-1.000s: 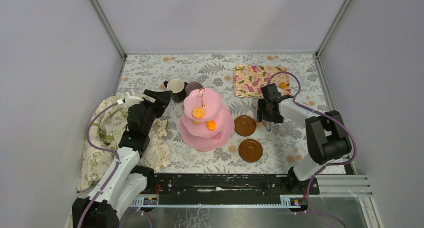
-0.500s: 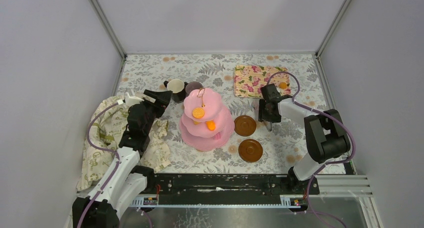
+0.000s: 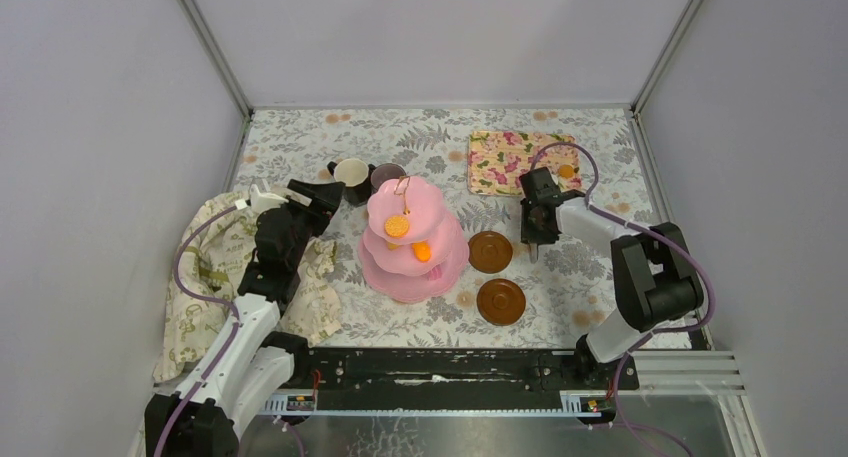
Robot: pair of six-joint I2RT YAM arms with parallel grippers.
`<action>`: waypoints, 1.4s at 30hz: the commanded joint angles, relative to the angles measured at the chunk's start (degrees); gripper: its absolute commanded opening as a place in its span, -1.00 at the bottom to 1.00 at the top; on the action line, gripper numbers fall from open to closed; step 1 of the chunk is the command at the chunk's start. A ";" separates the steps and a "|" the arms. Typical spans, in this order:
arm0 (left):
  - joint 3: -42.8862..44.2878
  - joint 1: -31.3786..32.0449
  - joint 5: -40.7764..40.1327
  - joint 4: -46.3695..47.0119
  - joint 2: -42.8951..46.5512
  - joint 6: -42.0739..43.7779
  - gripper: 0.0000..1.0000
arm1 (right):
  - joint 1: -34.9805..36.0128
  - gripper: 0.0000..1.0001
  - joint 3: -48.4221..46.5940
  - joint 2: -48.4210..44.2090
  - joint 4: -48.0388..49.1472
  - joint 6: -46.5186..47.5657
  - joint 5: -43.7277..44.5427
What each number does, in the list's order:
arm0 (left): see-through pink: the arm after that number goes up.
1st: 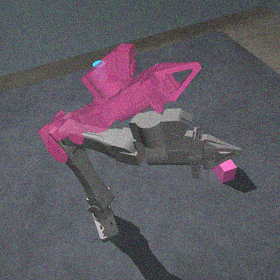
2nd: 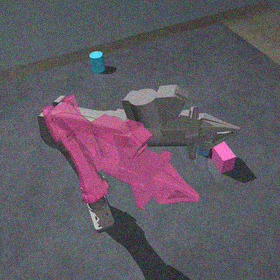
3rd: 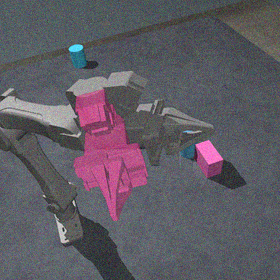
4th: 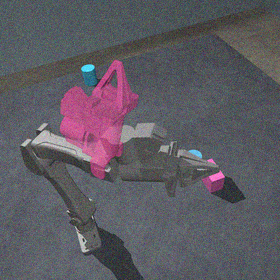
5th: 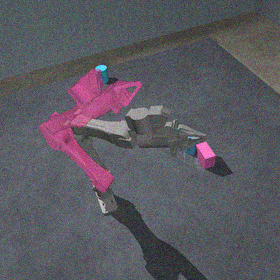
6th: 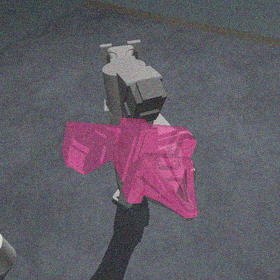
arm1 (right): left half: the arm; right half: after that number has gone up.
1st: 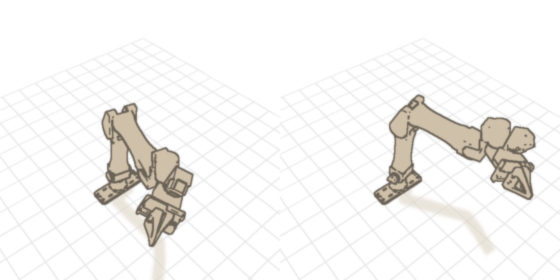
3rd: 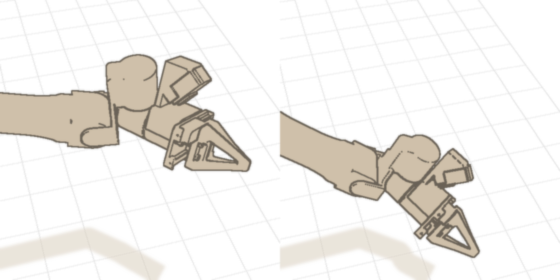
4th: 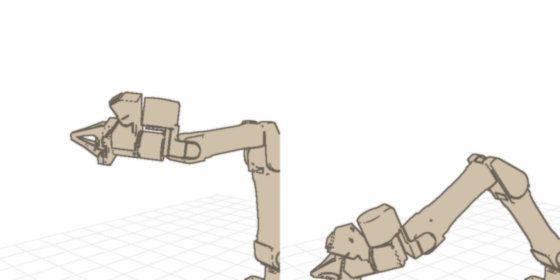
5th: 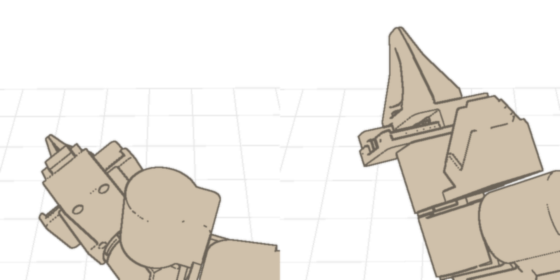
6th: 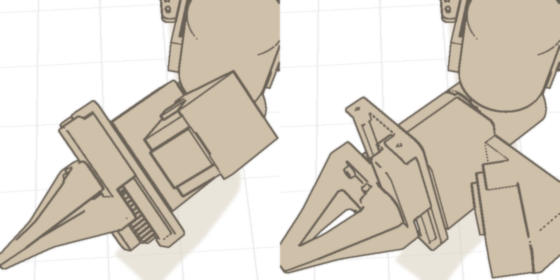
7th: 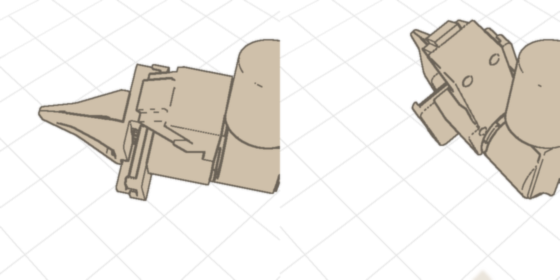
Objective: Serve the afternoon tea
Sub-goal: Pick up the clamp from the center of the board.
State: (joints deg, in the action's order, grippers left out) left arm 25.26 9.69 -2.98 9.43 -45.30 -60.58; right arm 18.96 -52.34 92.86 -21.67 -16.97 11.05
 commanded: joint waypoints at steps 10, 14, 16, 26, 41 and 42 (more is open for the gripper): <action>0.76 -0.14 -0.09 2.83 1.70 -0.24 0.70 | 0.48 -0.36 -6.27 -8.53 -7.75 -2.64 0.05; 1.03 -0.16 0.23 2.47 2.30 -0.24 0.70 | -2.04 -0.36 -10.52 -7.69 -9.92 -3.14 0.55; 1.26 -0.11 0.26 2.47 2.23 -0.31 0.70 | -4.65 -0.36 -13.08 -6.06 -10.67 -3.29 -1.31; 2.95 -0.11 1.95 2.89 0.73 -1.47 0.70 | -11.58 -0.33 -27.08 9.57 -17.49 -3.28 -3.66; 2.79 -0.11 2.30 3.09 0.84 -2.08 0.70 | -16.21 -0.25 -31.40 17.08 -20.01 -3.03 -6.56; 2.71 -0.11 2.29 3.26 0.86 -2.13 0.70 | -16.47 -0.24 -31.98 17.38 -20.30 -2.88 -6.73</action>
State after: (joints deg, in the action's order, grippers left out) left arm 26.57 9.69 -1.39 9.39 -44.71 -62.26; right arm 3.70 -80.38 109.14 -40.12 -19.97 6.20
